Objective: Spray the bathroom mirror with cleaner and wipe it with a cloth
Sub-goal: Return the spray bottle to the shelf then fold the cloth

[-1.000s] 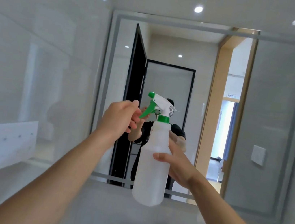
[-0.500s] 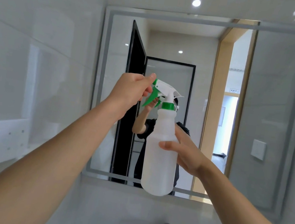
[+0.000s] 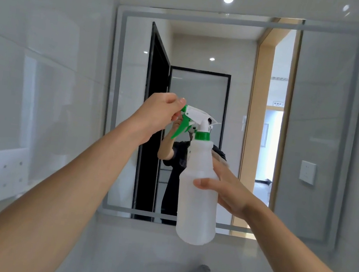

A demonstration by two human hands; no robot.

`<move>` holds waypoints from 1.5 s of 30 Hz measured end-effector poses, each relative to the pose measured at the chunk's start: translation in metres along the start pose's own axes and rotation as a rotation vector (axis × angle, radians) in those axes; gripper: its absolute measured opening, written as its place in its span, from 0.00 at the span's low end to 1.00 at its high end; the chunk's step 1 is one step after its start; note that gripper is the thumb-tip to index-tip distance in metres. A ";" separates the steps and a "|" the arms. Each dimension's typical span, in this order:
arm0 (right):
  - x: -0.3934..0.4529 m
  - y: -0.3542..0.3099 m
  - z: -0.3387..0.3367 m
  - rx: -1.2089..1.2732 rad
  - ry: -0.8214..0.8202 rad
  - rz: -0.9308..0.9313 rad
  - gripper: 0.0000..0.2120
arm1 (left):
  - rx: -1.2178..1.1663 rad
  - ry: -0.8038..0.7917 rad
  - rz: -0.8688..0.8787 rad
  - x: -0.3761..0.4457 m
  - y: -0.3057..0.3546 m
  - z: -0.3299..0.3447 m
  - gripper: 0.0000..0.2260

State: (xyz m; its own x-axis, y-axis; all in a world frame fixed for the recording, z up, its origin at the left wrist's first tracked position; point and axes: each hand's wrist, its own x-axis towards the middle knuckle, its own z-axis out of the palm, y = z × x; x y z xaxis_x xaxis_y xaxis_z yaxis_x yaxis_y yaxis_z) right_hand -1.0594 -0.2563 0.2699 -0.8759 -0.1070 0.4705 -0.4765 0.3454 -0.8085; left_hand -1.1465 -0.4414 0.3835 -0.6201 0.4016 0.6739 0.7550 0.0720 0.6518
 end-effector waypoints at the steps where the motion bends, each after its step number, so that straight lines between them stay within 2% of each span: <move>1: -0.001 -0.001 0.001 0.002 0.006 0.002 0.26 | 0.005 -0.014 0.015 0.000 -0.001 -0.001 0.14; 6: -0.002 0.002 0.000 0.026 0.026 0.016 0.26 | 0.008 -0.045 0.098 0.002 -0.005 -0.001 0.04; 8: -0.002 0.004 -0.001 0.031 0.035 0.019 0.25 | -0.011 -0.024 0.078 0.002 -0.006 -0.001 0.05; 12: -0.001 0.009 -0.003 0.033 0.037 0.031 0.26 | -0.015 0.031 -0.005 0.004 -0.006 0.000 0.15; 15: 0.000 0.012 -0.002 0.024 0.029 0.033 0.27 | 0.041 0.038 0.011 0.005 -0.008 0.003 0.17; 22: 0.000 0.017 -0.002 0.056 0.039 0.047 0.31 | 0.045 0.015 0.085 0.009 -0.014 0.003 0.11; 28: 0.005 0.020 -0.002 0.085 0.041 0.059 0.30 | 0.040 -0.015 0.218 0.007 -0.017 -0.001 0.05; 34: 0.005 0.021 -0.003 0.120 0.015 0.053 0.27 | -0.005 0.002 0.280 0.009 -0.027 0.003 0.03; 40: 0.008 0.018 -0.002 0.095 0.032 0.056 0.27 | -0.093 0.046 0.171 0.002 -0.028 0.008 0.06; 45: 0.009 0.017 0.000 0.081 0.056 0.059 0.23 | -0.131 0.042 -0.116 -0.014 -0.043 0.009 0.12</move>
State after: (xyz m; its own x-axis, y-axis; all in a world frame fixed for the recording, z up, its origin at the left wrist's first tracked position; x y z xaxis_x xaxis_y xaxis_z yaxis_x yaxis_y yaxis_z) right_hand -1.0758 -0.2516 0.2604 -0.8982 -0.0356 0.4382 -0.4305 0.2732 -0.8603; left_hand -1.1684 -0.4416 0.3428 -0.7115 0.3592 0.6039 0.6456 -0.0049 0.7636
